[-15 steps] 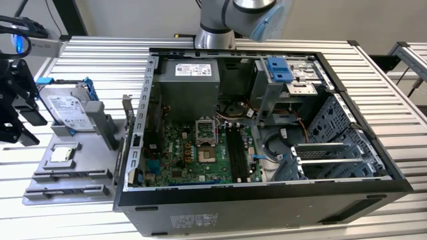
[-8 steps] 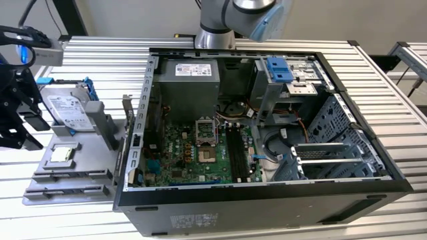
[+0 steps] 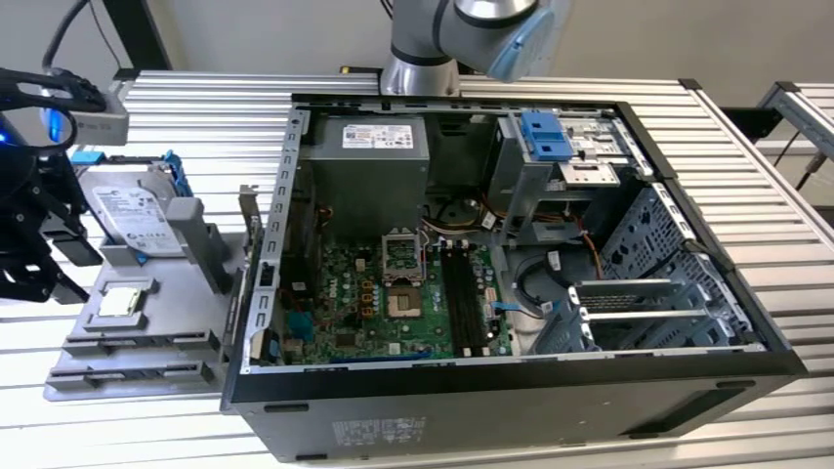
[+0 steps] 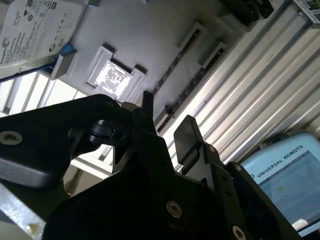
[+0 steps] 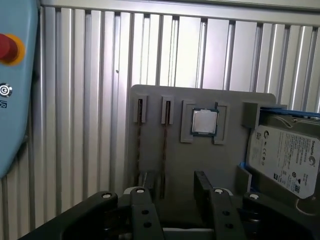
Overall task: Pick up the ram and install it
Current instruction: 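Pick up the ram and move it above insertion slot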
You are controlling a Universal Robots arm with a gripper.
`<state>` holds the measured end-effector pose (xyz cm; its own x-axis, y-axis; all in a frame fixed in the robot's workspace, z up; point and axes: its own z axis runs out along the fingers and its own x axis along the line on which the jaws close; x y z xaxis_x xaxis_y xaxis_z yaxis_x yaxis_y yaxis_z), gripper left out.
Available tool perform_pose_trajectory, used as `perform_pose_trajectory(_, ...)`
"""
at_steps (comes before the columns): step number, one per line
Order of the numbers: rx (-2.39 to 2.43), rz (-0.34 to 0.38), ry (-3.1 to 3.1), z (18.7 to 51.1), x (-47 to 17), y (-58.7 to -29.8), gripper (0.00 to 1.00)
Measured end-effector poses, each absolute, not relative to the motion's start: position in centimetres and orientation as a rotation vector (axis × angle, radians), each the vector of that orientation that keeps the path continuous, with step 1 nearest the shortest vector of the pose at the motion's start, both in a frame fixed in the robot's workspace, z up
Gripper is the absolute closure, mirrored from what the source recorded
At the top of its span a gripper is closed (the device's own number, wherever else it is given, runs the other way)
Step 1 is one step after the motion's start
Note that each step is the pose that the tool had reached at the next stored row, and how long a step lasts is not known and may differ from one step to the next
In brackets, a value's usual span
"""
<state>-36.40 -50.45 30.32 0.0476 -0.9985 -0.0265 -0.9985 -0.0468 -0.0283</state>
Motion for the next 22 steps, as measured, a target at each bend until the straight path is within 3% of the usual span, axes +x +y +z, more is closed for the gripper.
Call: perform_pose_trajectory(22,-2.291,0.021,2.116,27.9,-36.5,-51.7,0.00)
